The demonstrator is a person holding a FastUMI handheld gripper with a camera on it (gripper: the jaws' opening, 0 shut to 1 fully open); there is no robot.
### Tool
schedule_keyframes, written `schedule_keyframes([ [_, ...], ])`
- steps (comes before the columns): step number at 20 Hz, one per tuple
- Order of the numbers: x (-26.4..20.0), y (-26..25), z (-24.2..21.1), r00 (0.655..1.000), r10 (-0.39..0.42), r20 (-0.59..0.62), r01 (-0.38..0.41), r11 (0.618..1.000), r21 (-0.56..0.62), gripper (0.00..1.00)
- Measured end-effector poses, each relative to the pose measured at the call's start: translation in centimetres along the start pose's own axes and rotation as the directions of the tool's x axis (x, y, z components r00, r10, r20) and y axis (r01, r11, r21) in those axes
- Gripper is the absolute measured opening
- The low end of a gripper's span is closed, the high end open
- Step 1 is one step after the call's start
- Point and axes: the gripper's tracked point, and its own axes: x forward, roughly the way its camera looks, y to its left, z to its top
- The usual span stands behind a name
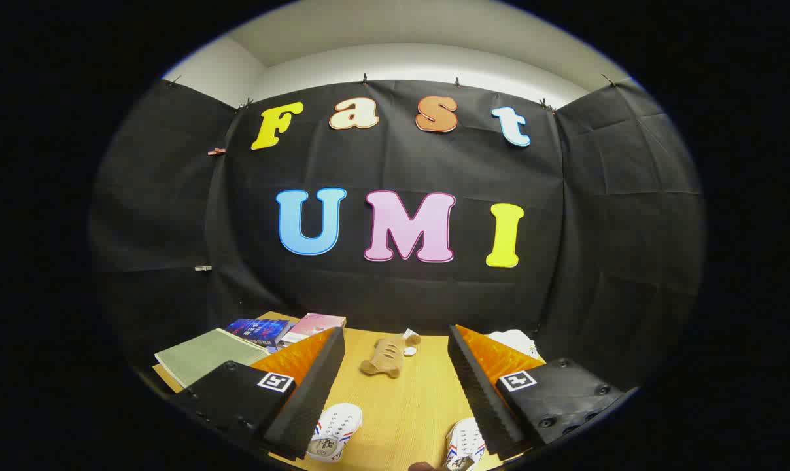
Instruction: Open the storage box then place both shoes into the box .Put the left shoe in first, then the right shoe, with the right side of both shoes facing outward in a uniform manner.
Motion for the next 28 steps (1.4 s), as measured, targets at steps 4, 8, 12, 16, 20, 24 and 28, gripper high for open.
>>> schedule_keyframes([
  [4,-0.2,0.6,-0.6,1.0,0.002,-0.023,-0.002,1.0,0.002,0.98],
  [8,-0.2,1.1,0.2,1.0,0.009,-0.001,-0.009,1.0,-0.003,0.98],
  [12,-0.2,2.4,-0.8,0.999,0.039,-0.025,-0.039,0.999,-0.011,0.98],
  [16,0.1,3.2,-1.6,0.998,0.057,-0.039,-0.058,0.998,-0.012,0.98],
  [20,0.9,3.3,-2.5,0.997,0.047,-0.06,-0.047,0.999,0.008,0.98],
  [24,1.8,3.3,-4.3,0.992,0.034,-0.118,-0.031,0.999,0.024,0.98],
  [28,2.5,6.0,-7.0,0.969,0.121,-0.216,-0.102,0.99,0.098,0.98],
])
